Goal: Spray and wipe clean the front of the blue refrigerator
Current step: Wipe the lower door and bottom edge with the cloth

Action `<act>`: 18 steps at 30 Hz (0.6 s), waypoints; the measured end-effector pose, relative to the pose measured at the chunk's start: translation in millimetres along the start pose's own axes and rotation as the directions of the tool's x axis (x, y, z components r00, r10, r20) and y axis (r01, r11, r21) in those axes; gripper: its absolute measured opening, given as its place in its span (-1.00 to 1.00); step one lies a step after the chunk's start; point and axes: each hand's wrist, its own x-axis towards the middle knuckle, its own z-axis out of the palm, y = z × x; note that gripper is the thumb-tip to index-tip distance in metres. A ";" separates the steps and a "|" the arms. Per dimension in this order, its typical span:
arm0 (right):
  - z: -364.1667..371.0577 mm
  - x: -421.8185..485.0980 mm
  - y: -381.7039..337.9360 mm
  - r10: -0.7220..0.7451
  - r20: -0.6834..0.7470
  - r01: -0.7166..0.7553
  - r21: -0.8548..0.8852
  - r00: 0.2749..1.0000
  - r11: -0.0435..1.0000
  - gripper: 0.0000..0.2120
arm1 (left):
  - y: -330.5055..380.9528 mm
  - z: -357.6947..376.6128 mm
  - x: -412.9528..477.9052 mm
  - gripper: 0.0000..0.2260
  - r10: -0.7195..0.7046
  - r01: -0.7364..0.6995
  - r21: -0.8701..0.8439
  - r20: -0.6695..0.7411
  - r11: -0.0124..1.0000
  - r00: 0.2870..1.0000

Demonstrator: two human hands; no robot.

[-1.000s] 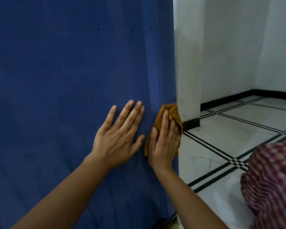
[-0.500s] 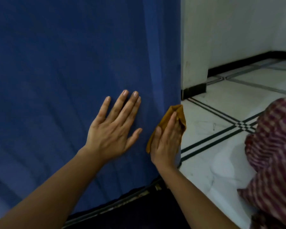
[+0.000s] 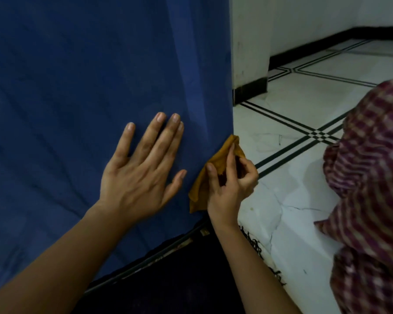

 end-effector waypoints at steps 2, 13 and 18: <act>-1.2 0.6 -3.5 0.027 -0.032 -0.030 -0.104 0.999 0.994 -0.41 | 0.0 -1.7 0.6 -0.44 -0.004 0.004 -0.020 0.008 1.000 1.000; 18.0 -56.1 -0.5 0.337 0.045 -0.337 -0.001 0.940 0.941 -0.42 | 15.0 8.1 -30.0 -0.44 0.129 -0.127 -0.057 0.027 0.990 0.991; 31.9 -27.5 -29.5 0.170 -0.027 -0.170 0.000 0.985 0.985 -0.44 | 13.5 12.9 -30.9 -0.44 0.143 -0.143 -0.054 0.002 0.988 0.990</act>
